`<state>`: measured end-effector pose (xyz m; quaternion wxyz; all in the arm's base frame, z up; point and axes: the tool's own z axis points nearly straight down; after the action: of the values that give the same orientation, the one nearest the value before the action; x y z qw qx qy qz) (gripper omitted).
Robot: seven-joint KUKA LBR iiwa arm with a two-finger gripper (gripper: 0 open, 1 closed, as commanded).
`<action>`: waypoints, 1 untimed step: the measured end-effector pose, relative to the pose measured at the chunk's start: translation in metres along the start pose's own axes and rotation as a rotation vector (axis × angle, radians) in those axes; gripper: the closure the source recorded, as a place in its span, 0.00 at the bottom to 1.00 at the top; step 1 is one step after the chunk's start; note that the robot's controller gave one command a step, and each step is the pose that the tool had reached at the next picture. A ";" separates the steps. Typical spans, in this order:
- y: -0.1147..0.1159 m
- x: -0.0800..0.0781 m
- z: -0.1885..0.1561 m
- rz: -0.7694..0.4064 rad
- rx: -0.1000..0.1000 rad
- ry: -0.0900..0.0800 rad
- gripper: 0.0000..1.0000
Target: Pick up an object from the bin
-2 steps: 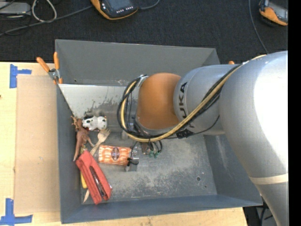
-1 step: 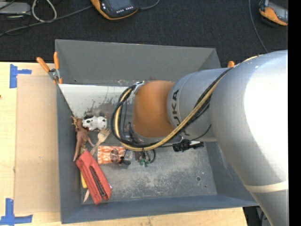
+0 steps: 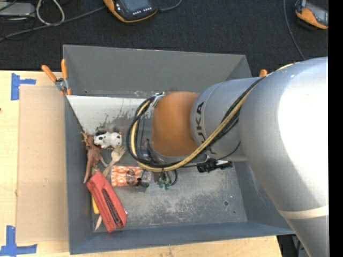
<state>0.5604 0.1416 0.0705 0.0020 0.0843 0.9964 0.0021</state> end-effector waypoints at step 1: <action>0.005 0.000 -0.061 0.008 0.002 0.004 1.00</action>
Offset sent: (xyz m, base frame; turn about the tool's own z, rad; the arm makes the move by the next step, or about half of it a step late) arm 0.0052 0.0586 0.2199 -0.1143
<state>0.5611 0.1458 0.1320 -0.0001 0.0883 0.9961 0.0012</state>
